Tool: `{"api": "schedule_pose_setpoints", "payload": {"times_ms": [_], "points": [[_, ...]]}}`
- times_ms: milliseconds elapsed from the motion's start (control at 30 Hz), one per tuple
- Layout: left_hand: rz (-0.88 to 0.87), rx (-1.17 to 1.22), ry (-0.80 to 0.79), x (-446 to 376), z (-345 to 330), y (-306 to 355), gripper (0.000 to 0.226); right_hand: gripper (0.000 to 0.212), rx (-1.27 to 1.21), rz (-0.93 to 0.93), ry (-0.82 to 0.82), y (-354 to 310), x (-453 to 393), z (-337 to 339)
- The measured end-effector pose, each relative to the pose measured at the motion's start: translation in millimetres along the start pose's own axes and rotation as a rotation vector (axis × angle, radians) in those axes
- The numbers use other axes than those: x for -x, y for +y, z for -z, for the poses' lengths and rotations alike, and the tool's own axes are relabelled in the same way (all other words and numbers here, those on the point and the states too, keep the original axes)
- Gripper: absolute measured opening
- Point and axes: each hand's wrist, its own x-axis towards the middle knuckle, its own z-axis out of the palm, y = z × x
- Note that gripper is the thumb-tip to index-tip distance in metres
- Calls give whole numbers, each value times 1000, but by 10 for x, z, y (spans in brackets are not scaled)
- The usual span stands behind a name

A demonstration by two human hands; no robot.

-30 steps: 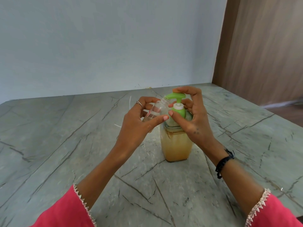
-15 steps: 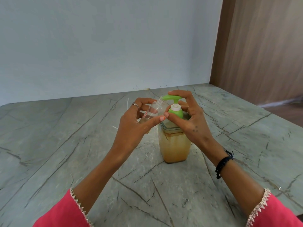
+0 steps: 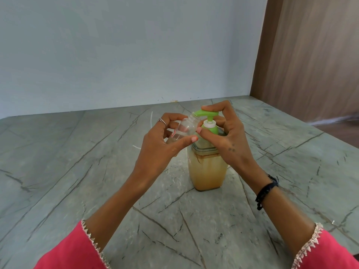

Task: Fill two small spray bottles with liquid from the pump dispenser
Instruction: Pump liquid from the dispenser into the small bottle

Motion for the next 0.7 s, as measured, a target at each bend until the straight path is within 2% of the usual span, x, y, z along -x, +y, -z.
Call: {"api": "schedule_pose_setpoints", "payload": {"times_ms": [333,533,700], "points": [[-5,12,8,-6,7,2,38,47,40,52,-32,26,21,13],[-5,19,11,1,5,10,38,34,10,21,-13,32,-2,7],[8,5,4,-2,-2,4,38,33,-12,1,26,7,-21,-1]]}}
